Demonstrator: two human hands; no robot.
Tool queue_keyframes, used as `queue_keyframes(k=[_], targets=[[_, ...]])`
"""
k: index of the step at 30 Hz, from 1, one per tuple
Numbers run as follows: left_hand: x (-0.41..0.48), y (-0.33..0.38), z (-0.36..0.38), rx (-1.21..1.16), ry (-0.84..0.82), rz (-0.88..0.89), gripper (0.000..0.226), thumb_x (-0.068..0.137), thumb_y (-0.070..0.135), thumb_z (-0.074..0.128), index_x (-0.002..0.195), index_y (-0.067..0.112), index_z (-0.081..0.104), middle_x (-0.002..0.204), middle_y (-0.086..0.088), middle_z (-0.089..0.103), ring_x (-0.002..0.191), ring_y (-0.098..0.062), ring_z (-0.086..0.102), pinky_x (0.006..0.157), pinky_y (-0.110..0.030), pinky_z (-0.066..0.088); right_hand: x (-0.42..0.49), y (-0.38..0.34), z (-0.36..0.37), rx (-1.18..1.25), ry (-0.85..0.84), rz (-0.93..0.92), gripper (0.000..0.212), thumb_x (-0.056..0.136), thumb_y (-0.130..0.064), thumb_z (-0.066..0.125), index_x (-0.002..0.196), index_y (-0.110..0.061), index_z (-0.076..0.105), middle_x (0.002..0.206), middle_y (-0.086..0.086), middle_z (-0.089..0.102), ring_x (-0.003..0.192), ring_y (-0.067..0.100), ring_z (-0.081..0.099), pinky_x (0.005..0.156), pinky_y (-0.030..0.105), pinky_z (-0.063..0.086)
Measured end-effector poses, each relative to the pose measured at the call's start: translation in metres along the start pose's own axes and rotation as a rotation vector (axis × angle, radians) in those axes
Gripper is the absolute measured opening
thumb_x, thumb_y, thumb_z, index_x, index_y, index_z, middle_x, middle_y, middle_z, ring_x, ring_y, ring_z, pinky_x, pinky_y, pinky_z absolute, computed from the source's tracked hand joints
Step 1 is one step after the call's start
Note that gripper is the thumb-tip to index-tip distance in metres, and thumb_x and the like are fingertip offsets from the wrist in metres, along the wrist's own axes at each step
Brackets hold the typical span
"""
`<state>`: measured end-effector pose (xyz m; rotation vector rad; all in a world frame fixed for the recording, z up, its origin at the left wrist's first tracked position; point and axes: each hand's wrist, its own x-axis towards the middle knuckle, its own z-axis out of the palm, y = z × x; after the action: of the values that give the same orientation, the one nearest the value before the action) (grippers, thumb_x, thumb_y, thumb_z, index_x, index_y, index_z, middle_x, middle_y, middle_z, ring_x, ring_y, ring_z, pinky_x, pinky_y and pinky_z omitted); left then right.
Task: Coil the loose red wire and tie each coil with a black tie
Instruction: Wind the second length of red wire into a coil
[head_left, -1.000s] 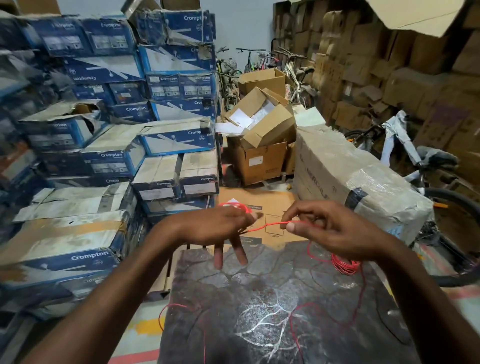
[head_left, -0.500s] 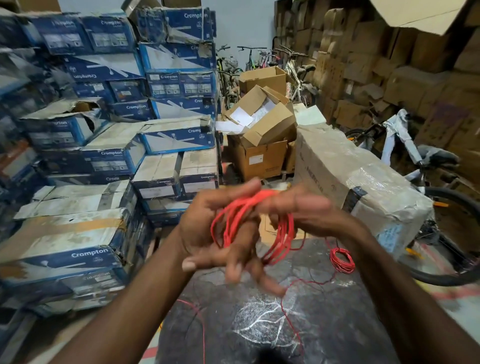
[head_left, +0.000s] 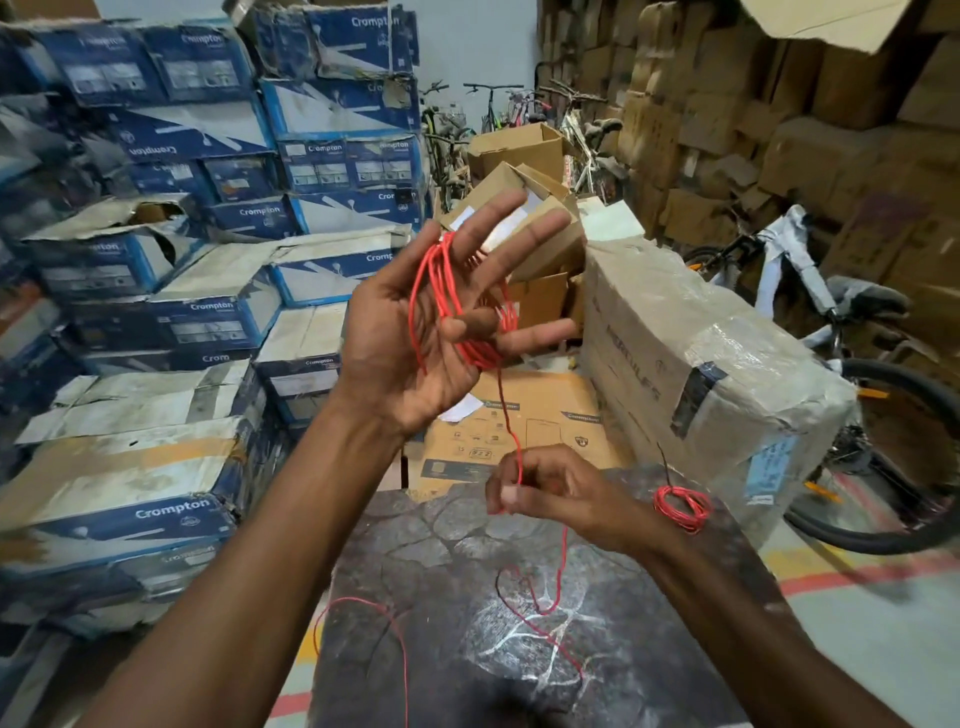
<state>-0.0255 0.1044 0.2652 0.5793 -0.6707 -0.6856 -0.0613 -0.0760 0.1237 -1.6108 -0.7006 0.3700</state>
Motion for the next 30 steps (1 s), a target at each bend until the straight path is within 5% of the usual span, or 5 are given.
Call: queue_keyframes(k=[5,10,18,25,30], targets=[[0.005,0.006,-0.002,0.059,0.098,0.041,0.059,0.110,0.044,0.017,0.159,0.013,0.024,0.163,-0.017,0.031,0.050,-0.007,0.065,0.108,-0.063,0.040,-0.012,0.011,0.013,0.133,0.024,0.025,0.017,0.100,-0.018,0.060,0.096,-0.009,0.073,0.099,0.001,0.073,0.097,0.015,0.069,0.099,0.041,0.048],[0.011,0.001,-0.016,0.234,0.366,0.033,0.057,0.109,0.044,0.022,0.153,0.012,0.039,0.153,-0.015,0.049,0.102,-0.031,0.074,0.102,-0.066,0.045,-0.018,-0.001,0.021,-1.027,0.067,-0.180,0.017,0.102,-0.044,0.057,0.101,-0.038,0.073,0.129,-0.022,0.056,0.137,0.003,0.043,0.126,0.051,-0.012],[0.004,-0.006,-0.054,1.044,0.602,-0.074,0.057,0.096,0.070,0.030,0.148,0.051,0.038,0.159,0.010,0.038,0.143,-0.022,0.040,0.112,-0.059,0.039,-0.040,-0.027,0.012,-1.149,0.137,-0.248,0.010,0.098,-0.036,0.060,0.096,-0.034,0.069,0.098,-0.022,0.070,0.127,-0.003,0.055,0.126,0.062,-0.005],[-0.014,-0.023,-0.046,1.874,0.385,-0.452,0.053,0.108,0.047,0.019,0.143,0.017,0.047,0.111,-0.003,0.066,0.074,0.006,0.059,0.085,-0.027,0.045,-0.056,-0.040,-0.034,-0.954,0.181,-0.109,0.011,0.107,-0.033,0.044,0.104,-0.029,0.054,0.099,-0.013,0.054,0.096,0.007,0.056,0.104,0.041,0.044],[-0.024,-0.029,-0.039,1.630,0.187,-0.838,0.045,0.108,0.050,0.022,0.117,0.016,0.051,0.082,-0.003,0.077,0.059,-0.018,0.063,0.063,-0.022,0.052,-0.056,-0.053,-0.064,-0.924,0.108,-0.032,0.022,0.107,-0.041,0.043,0.097,-0.027,0.057,0.093,-0.016,0.056,0.091,0.008,0.058,0.081,0.028,0.046]])
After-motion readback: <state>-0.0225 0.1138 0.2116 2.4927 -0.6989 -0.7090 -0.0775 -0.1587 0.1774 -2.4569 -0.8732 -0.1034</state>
